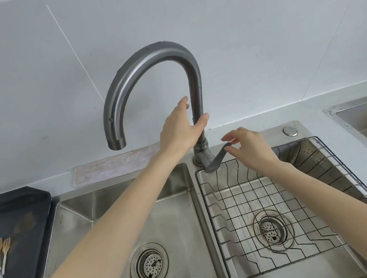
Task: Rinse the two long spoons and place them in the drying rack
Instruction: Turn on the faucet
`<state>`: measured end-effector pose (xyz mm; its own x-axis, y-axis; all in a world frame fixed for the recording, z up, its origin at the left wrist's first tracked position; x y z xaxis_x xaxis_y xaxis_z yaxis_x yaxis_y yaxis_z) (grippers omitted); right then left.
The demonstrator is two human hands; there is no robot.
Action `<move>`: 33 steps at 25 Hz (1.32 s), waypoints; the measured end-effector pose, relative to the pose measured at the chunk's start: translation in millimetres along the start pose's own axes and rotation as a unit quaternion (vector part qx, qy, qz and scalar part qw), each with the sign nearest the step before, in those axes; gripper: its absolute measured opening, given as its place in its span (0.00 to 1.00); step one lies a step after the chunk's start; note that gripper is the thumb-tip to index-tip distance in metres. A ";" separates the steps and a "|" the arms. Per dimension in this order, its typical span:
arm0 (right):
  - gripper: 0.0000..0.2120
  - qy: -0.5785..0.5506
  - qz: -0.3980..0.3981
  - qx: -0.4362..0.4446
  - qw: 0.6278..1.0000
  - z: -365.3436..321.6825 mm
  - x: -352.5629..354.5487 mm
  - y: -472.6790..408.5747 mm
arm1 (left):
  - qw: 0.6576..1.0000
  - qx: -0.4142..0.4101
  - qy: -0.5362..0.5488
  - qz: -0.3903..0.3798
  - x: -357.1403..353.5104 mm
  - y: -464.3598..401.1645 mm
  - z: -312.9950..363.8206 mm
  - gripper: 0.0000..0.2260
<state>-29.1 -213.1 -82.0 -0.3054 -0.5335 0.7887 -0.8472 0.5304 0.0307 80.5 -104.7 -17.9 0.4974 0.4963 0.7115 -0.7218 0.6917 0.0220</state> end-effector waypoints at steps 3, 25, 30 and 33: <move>0.08 -0.010 0.003 0.002 1.000 3.9 -0.1 -4.7 | 0.998 0.002 0.055 0.025 0.5 -12.3 3.0 0.23; 0.04 -0.015 0.026 0.027 0.999 4.7 -5.6 5.7 | 0.992 -0.036 0.085 0.089 13.9 -13.5 25.0 0.13; 0.04 -0.009 0.021 0.043 0.999 3.6 -6.4 9.1 | 0.992 -0.035 0.082 0.090 12.7 -13.7 24.8 0.13; 0.04 -0.014 0.021 0.042 0.999 2.1 -5.7 9.5 | 0.992 -0.033 0.081 0.091 12.5 -14.1 24.7 0.13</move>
<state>-36.2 -206.4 -87.5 -0.3534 -0.5306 0.7704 -0.8665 0.4960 -0.0559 85.0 -121.2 8.0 0.4370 0.6901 0.5769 -0.7760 0.6136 -0.1461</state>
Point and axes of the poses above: each hand's wrist, its own y-axis away from the middle knuckle, its own x-axis out of the back of the hand, z = x × y, the point moved 6 cm from there along -y, towards the middle knuckle, and after that the axes turned 5 degrees about -z, right-handed, at the moved point
